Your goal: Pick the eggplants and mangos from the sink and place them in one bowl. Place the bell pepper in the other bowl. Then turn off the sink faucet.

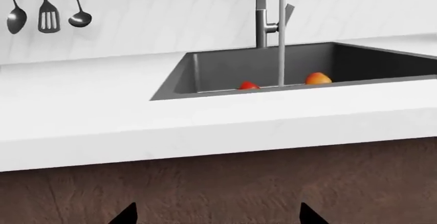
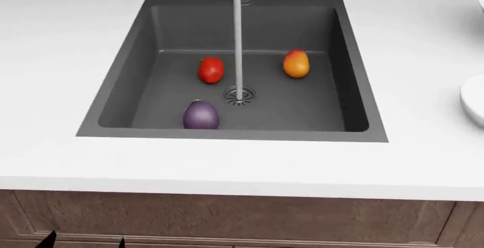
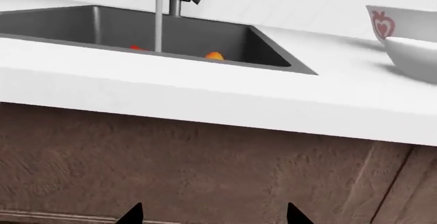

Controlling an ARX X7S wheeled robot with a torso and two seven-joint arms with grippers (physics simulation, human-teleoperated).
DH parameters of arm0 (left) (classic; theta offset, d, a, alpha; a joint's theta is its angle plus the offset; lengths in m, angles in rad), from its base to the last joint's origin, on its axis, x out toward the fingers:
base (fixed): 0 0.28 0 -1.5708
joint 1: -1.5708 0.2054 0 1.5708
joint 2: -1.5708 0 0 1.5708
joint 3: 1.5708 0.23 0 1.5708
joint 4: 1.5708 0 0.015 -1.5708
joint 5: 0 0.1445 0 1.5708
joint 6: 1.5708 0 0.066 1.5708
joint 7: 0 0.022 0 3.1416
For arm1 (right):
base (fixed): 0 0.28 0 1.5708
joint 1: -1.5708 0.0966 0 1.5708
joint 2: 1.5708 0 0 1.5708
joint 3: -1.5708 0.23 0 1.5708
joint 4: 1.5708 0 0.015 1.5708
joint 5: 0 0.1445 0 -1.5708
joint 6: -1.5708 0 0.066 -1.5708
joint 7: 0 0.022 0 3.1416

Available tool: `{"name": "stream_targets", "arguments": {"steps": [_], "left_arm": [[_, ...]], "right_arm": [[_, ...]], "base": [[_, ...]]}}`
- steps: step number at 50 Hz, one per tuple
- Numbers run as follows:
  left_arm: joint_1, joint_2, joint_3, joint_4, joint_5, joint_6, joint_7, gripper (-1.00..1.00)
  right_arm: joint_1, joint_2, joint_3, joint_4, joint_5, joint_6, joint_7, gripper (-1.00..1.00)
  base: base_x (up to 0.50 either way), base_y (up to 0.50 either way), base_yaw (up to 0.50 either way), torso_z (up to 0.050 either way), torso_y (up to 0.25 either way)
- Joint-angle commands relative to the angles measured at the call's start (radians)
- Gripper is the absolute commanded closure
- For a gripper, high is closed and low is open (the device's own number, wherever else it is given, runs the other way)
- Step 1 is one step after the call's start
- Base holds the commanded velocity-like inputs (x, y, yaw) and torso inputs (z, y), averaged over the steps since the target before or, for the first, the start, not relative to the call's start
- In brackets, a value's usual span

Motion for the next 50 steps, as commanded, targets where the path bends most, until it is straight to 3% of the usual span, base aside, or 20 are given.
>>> {"name": "stream_targets", "arguments": {"steps": [1,12,19,21,29,31,34,40,44,50], "left_arm": [[-0.005,0.007,-0.014,-0.001,-0.023,-0.016,-0.003,-1.00],[-0.047,0.000,-0.044,0.012,-0.074,-0.090,-0.040,-1.00],[-0.049,-0.025,-0.016,0.365,-0.126,-0.367,-0.053,-1.00],[-0.100,-0.018,-0.022,0.449,-0.169,-0.523,-0.072,-1.00],[-0.342,-0.036,-0.028,0.593,-0.226,-0.841,-0.108,-1.00],[-0.439,-0.052,-0.003,0.599,-0.227,-0.915,-0.105,-1.00],[-0.596,-0.022,-0.053,0.587,-0.283,-1.069,-0.115,-1.00],[-0.754,-0.037,-0.032,0.508,-0.273,-1.080,-0.111,-1.00],[-0.857,-0.039,-0.045,0.322,-0.266,-1.049,-0.096,-1.00],[-0.925,-0.069,-0.032,0.245,-0.263,-1.037,-0.071,-1.00]], "right_arm": [[-0.006,0.002,-0.001,-0.014,-0.012,0.003,0.005,-1.00],[0.004,0.025,0.000,-0.088,-0.020,0.048,0.033,-1.00],[0.099,0.028,0.010,-0.298,0.011,0.350,0.011,-1.00],[0.155,0.035,0.019,-0.392,0.028,0.468,-0.007,-1.00],[0.428,0.093,0.021,-0.571,0.063,0.868,-0.075,-1.00],[0.550,0.127,0.012,-0.585,0.064,1.004,-0.096,-1.00],[0.675,0.141,0.017,-0.582,0.076,1.098,-0.118,-1.00],[0.820,0.173,0.000,-0.487,0.086,1.161,-0.151,-1.00],[0.881,0.183,0.003,-0.433,0.098,1.170,-0.173,-1.00],[0.872,0.215,-0.010,-0.394,0.094,1.110,-0.183,-1.00]], "base": [[0.00,0.00,0.00,0.000,0.000],[0.00,0.00,0.00,0.000,0.000],[0.00,0.00,0.00,0.000,0.000],[0.00,0.00,0.00,0.000,0.000],[0.00,0.00,0.00,0.000,0.000],[0.00,0.00,0.00,0.000,0.000],[0.00,0.00,0.00,0.000,0.000],[0.00,0.00,0.00,0.000,0.000],[0.00,0.00,0.00,0.000,0.000],[0.21,0.03,0.00,0.000,0.000]]}}
